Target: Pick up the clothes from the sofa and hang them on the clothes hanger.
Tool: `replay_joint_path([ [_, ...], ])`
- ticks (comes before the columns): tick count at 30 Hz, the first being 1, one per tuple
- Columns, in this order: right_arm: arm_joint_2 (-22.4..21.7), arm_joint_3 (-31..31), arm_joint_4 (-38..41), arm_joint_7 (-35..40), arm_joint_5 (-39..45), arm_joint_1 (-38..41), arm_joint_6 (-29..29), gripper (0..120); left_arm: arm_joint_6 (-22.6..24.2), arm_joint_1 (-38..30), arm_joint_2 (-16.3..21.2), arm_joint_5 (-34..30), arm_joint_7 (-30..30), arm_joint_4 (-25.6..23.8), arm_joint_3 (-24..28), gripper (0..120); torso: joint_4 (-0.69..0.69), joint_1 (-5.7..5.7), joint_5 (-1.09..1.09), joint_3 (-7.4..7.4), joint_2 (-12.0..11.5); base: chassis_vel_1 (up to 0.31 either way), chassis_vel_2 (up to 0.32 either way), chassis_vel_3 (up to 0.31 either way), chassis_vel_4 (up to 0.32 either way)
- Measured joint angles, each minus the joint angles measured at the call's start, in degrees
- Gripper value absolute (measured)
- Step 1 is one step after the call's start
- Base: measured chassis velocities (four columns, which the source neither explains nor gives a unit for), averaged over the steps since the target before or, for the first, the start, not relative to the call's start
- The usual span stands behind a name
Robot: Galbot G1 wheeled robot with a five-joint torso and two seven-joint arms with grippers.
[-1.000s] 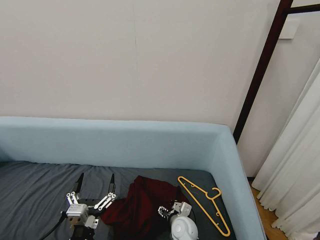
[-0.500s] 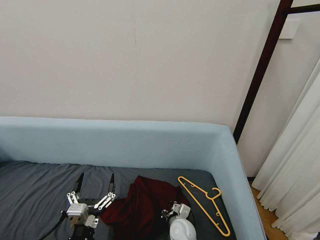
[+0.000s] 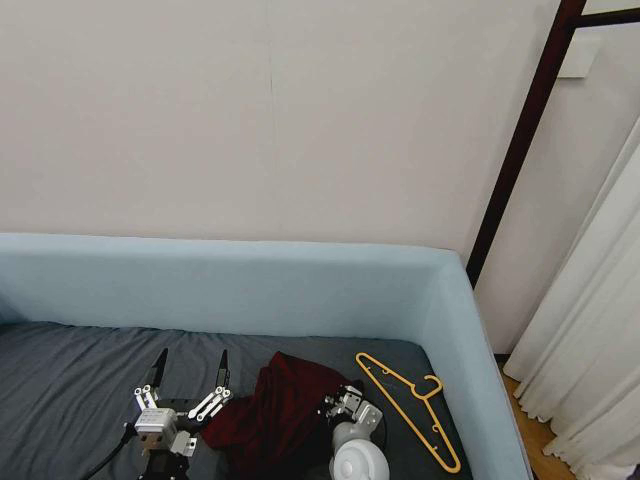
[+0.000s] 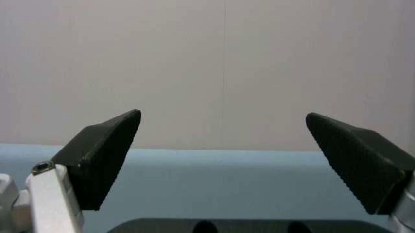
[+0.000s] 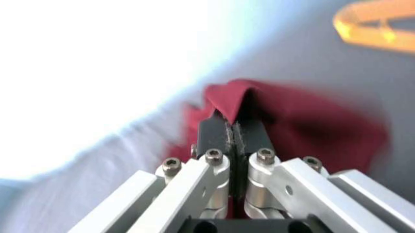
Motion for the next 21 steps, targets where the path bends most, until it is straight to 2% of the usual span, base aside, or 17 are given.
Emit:
replay_joint_path([
  [7, -8.3, -3.7, 7.3, -2.3, 4.3, 9.5, 8.4, 0, -0.9, 0.0, -0.8, 0.1, -0.1, 0.9, -0.1, 100, -0.02, 0.0, 0.0, 0.01, 0.0, 0.0, 0.0, 0.0, 0.0],
  [8, -8.3, -3.7, 7.3, -2.3, 4.3, 9.5, 8.4, 0, -0.9, 0.0, -0.8, 0.1, -0.1, 0.9, -0.1, 100, -0.02, 0.0, 0.0, 0.01, 0.0, 0.0, 0.0, 0.0, 0.0],
  [13, -13.3, -7.0, 9.8, -4.2, 6.7, 20.1, 11.4, 0, -1.1, -0.2, -1.3, 0.2, -0.1, 1.3, -0.3, 100, 0.0, 0.0, 0.0, 0.01, 0.0, 0.0, 0.0, 0.0, 0.0],
  [18, -14.5, -8.2, 9.0, -4.2, 8.5, 26.7, 11.5, 0, -1.3, -0.2, -1.7, 0.2, -0.1, 1.6, -0.3, 100, 0.0, 0.01, -0.01, 0.01, 0.0, 0.0, 0.0, 0.0, 0.0],
  [21, -14.7, -8.7, 6.6, -4.0, 10.5, 35.2, 11.7, 0, -1.4, -0.1, -1.8, 0.3, -0.2, 1.7, -0.5, 100, 0.0, 0.01, 0.0, 0.02, 0.0, 0.0, 0.0, 0.0, 0.0],
])
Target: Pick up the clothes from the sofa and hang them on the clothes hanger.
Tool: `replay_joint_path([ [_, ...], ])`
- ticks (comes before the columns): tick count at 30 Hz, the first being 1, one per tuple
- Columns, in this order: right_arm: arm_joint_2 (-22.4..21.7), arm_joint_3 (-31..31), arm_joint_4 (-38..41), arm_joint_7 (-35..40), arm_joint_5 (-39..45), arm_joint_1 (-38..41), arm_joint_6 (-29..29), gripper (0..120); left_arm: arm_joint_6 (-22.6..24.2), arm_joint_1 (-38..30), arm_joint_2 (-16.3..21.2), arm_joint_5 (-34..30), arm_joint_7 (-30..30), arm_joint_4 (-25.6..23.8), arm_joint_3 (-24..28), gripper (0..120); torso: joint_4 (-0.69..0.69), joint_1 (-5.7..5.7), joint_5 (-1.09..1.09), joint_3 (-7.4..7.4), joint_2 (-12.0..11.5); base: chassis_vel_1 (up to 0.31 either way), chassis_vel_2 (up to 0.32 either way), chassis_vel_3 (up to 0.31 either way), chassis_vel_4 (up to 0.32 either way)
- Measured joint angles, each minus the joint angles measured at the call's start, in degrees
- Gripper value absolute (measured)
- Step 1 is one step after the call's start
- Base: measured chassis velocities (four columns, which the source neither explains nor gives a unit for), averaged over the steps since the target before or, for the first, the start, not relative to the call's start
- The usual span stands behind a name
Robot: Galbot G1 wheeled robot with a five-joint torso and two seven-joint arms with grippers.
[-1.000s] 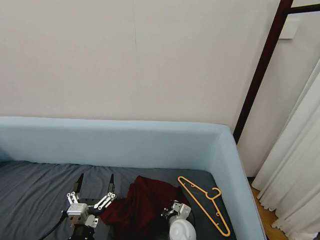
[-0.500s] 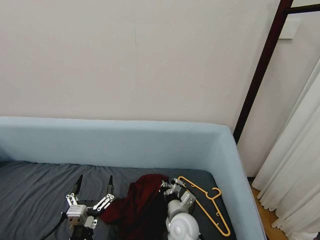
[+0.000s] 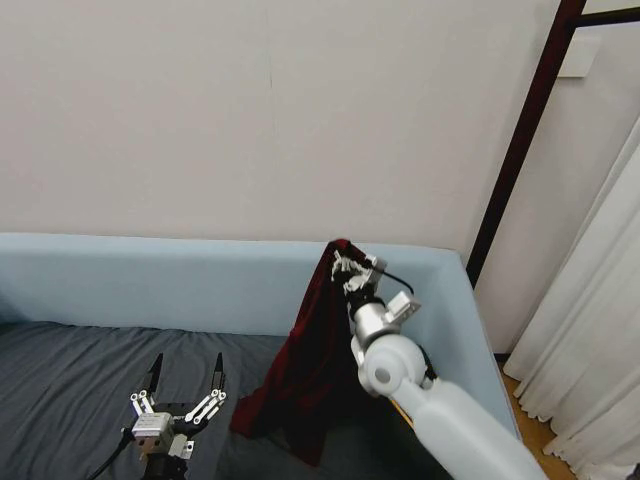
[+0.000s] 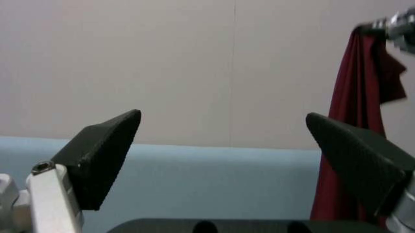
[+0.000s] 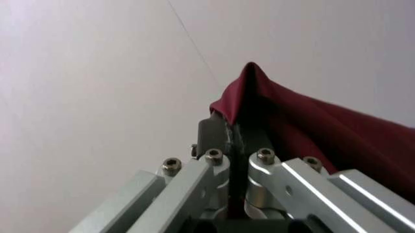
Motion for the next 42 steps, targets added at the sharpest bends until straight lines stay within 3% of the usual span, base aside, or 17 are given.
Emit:
replay_joint_path([
  [8, -1.0, 2.1, -1.5, -0.1, 3.2, 14.1, -0.1, 0, -0.4, 0.0, 0.1, -0.1, -0.4, 0.4, -0.9, 100, 0.0, 0.0, -0.01, -0.01, 0.0, 0.0, 0.0, 0.0, 0.0],
  [15, -4.3, 2.7, 8.8, 2.6, 5.1, 11.5, -0.8, 0, -0.5, -0.5, -0.1, -0.1, -0.5, 1.3, -0.4, 100, 0.0, -0.01, -0.01, -0.02, 0.0, 0.0, 0.0, 0.0, 0.0],
  [18, -8.1, 1.1, 14.6, 1.3, 0.4, 0.9, -0.5, 0, -0.5, -0.9, -0.4, 0.1, -0.4, 1.6, 0.2, 100, 0.02, -0.01, -0.01, -0.02, 0.0, 0.0, 0.0, 0.0, 0.0],
  [20, -9.7, 0.9, 15.9, -0.4, -4.6, -11.2, 0.2, 0, -0.5, -1.1, -0.4, 0.3, -0.3, 1.8, 0.4, 100, -0.01, -0.01, 0.02, -0.02, 0.0, 0.0, 0.0, 0.0, 0.0],
  [21, -9.7, 0.9, 15.9, -0.4, -4.6, -11.2, 0.2, 0, -0.5, -1.1, -0.4, 0.3, -0.3, 1.8, 0.4, 100, -0.01, -0.01, 0.02, -0.02, 0.0, 0.0, 0.0, 0.0, 0.0],
  [25, -8.6, 1.8, 14.8, -1.5, -13.1, -33.6, 1.6, 0, -0.4, -1.4, -0.5, 0.3, -0.2, 2.1, 0.6, 100, -0.03, -0.01, 0.02, -0.02, 0.0, 0.0, 0.0, 0.0, 0.0],
  [34, -7.0, 3.0, 10.8, -0.2, -19.3, -51.4, 0.1, 0, -0.5, -1.4, -0.9, 0.5, -0.1, 2.6, 0.7, 100, 0.0, -0.02, 0.0, -0.02, 0.0, 0.0, 0.0, 0.0, 0.0],
  [42, -8.4, 1.7, 11.2, -1.2, -20.5, -58.1, -4.7, 0, -0.7, -1.3, -0.5, 0.8, -0.2, 4.7, -0.1, 100, 0.0, -0.02, -0.02, -0.02, 0.0, 0.0, 0.0, 0.0, 0.0],
])
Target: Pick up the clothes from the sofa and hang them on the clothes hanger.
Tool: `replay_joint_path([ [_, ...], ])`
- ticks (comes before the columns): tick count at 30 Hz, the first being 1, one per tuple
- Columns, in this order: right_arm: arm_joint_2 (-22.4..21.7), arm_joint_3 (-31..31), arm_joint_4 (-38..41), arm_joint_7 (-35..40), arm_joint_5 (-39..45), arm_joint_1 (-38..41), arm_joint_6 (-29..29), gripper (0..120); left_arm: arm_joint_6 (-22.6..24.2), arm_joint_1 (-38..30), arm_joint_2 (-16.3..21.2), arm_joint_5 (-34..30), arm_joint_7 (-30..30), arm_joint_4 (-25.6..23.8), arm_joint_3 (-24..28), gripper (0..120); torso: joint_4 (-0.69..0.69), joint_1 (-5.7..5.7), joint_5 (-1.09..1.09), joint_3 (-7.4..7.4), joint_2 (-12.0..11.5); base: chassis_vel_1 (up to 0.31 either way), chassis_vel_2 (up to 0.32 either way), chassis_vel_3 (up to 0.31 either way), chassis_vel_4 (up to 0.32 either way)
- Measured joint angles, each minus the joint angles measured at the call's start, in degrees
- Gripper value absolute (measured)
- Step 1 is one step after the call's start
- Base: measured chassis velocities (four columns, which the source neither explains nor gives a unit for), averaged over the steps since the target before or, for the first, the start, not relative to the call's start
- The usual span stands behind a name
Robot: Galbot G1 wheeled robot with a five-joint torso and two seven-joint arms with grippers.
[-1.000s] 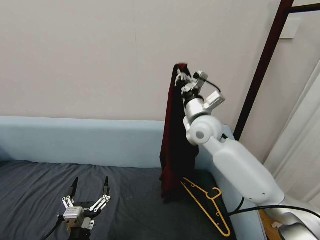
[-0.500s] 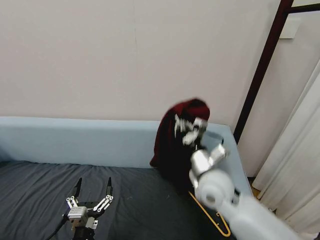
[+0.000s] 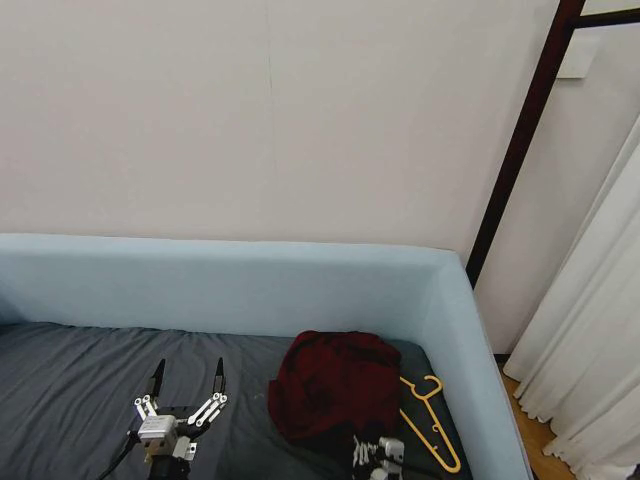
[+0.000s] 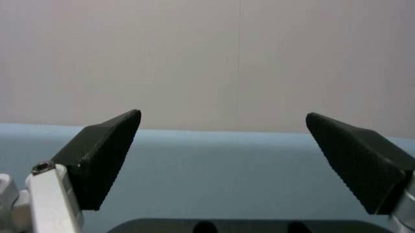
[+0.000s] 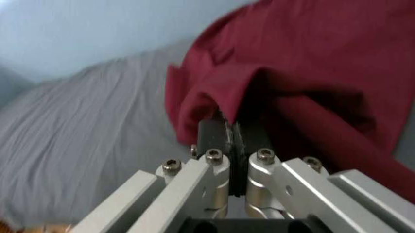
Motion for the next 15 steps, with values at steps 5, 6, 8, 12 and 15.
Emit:
replay_joint_path([
  [5, 1.3, -1.7, -0.1, 0.2, -2.0, -1.1, -0.4, 0, 0.3, 0.0, 0.8, 0.2, -0.2, 2.3, -0.8, 100, 0.0, 0.0, 0.0, 0.01, 0.0, 0.0, 0.0, 0.0, 0.0],
  [6, 1.6, -1.9, -0.3, 0.5, -2.9, -1.0, -0.4, 0, 0.2, 0.0, 1.0, 0.2, -0.3, 2.8, -1.0, 100, 0.0, 0.0, 0.0, 0.01, 0.0, 0.0, 0.0, 0.0, 0.0],
  [8, 1.9, -2.0, -0.6, 0.8, -3.9, -0.8, -0.4, 2, 0.2, -0.1, 1.2, 0.2, -0.4, 3.3, -1.2, 100, 0.0, 0.0, 0.0, 0.01, 0.0, 0.0, 0.0, 0.0, 0.0],
  [12, 2.1, -1.9, -0.9, 0.7, -5.4, -0.2, 0.2, 17, -0.4, -0.5, 1.8, 0.2, -0.4, 5.6, -2.2, 100, 0.0, 0.01, 0.0, 0.01, 0.0, 0.0, 0.0, 0.0, 0.0],
  [15, 1.5, -0.8, -0.5, -3.5, -5.1, 0.4, 4.0, 30, -0.6, -0.8, 2.0, 0.2, -0.4, 7.3, -2.6, 100, 0.0, 0.01, 0.0, 0.01, 0.0, 0.0, 0.0, 0.0, 0.0],
])
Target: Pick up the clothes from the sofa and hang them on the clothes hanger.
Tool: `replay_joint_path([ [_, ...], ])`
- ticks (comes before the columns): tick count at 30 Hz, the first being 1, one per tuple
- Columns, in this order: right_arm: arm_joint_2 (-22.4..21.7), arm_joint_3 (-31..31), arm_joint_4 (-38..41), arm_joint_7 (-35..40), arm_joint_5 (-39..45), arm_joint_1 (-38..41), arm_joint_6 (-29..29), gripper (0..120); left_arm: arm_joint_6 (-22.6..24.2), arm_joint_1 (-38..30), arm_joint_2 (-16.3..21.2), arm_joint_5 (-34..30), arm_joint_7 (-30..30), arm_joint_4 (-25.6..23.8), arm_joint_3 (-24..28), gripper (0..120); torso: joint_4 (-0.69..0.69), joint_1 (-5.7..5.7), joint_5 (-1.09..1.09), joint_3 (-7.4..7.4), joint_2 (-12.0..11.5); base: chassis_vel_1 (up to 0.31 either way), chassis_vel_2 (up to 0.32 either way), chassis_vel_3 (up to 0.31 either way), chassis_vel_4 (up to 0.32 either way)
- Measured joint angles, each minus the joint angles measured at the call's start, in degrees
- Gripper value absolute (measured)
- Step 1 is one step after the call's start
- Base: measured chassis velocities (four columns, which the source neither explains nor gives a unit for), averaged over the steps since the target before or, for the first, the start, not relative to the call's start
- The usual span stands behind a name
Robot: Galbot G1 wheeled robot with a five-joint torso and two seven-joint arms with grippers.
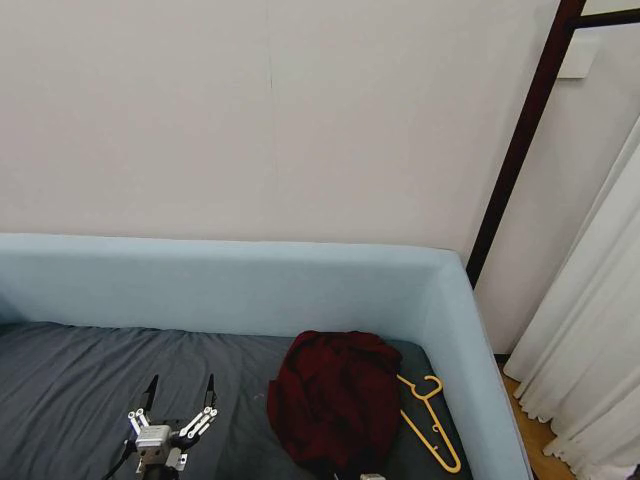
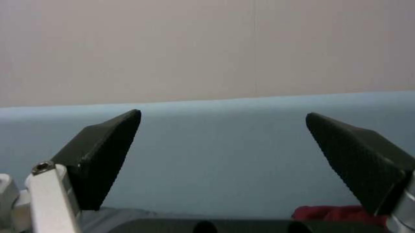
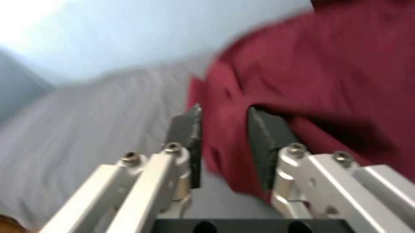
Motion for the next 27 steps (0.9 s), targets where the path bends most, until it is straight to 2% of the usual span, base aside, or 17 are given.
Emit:
replay_joint_path([
  [3, -0.3, 1.2, 0.3, -3.6, 0.3, 0.8, 3.0, 39, -0.1, -0.2, 0.0, 0.1, 0.3, 0.7, 0.0, 100, 0.0, 0.0, 0.0, 0.0, 0.0, 0.0, 0.0, 0.0, 0.0],
  [5, -0.4, 2.2, 1.0, -3.6, 1.0, 2.0, 4.3, 49, -0.3, -0.6, 0.0, 0.8, 0.6, 1.5, -0.1, 100, 0.0, 0.0, 0.0, 0.0, 0.0, 0.0, 0.0, 0.0, 0.0],
  [6, -0.4, 2.2, 1.0, -3.6, 1.0, 2.0, 4.3, 49, -0.3, -0.6, 0.0, 0.8, 0.6, 1.5, -0.1, 100, 0.0, 0.0, 0.0, 0.0, 0.0, 0.0, 0.0, 0.0, 0.0],
  [10, -1.0, 2.7, 3.2, 5.1, 4.0, 3.9, 1.1, 67, -0.4, -1.4, -0.1, 1.0, 0.7, 2.6, -0.3, 100, 0.0, 0.01, 0.0, 0.0, 0.0, 0.0, 0.0, 0.0, 0.0],
  [12, -1.1, 2.7, 3.7, 8.0, 4.4, 4.2, -0.7, 71, -0.4, -1.6, -0.1, 1.1, 0.7, 2.8, -0.4, 100, 0.0, 0.0, 0.0, 0.0, 0.0, 0.0, 0.0, 0.0, 0.0],
  [15, -1.5, 2.4, 7.4, 21.2, 6.1, 4.4, -14.9, 86, -0.3, -2.1, -0.3, 1.4, 0.7, 3.6, -0.4, 100, -0.01, 0.0, 0.01, 0.0, 0.0, 0.0, 0.0, 0.0, 0.0],
  [17, -1.7, 2.3, 8.3, 22.8, 7.2, 4.4, -16.9, 88, -0.3, -2.1, -0.3, 1.5, 0.7, 3.7, -0.4, 100, -0.01, 0.0, 0.01, 0.0, 0.0, 0.0, 0.0, 0.0, 0.0],
  [19, -2.1, 1.7, 11.5, 27.8, 12.2, 4.3, -24.2, 98, -0.3, -2.4, -0.4, 1.8, 0.5, 4.3, -0.4, 100, -0.01, 0.0, 0.0, 0.0, 0.0, 0.0, 0.0, 0.0, 0.0],
  [21, -2.4, 1.5, 13.0, 29.7, 14.7, 4.9, -28.6, 100, -0.2, -2.6, -0.5, 2.0, 0.4, 4.7, -0.5, 100, -0.01, 0.0, 0.0, 0.0, 0.0, 0.0, 0.0, 0.0, 0.0],
  [22, -2.4, 1.5, 13.0, 29.7, 14.7, 4.9, -28.6, 100, -0.2, -2.6, -0.5, 2.0, 0.4, 4.7, -0.5, 100, -0.01, 0.0, 0.0, 0.0, 0.0, 0.0, 0.0, 0.0, 0.0],
  [25, -2.2, 2.8, 14.2, 33.9, 21.7, 8.6, -38.6, 100, -0.1, -2.6, -0.5, 2.2, -0.3, 5.1, -1.0, 100, -0.02, 0.0, 0.01, 0.0, 0.0, 0.0, 0.0, 0.0, 0.0],
  [27, -2.0, 3.5, 14.2, 34.4, 23.1, 10.2, -40.2, 100, -0.1, -2.5, -0.5, 2.3, -0.4, 5.1, -1.1, 100, -0.01, 0.0, 0.0, 0.0, 0.0, 0.0, 0.0, 0.0, 0.0],
])
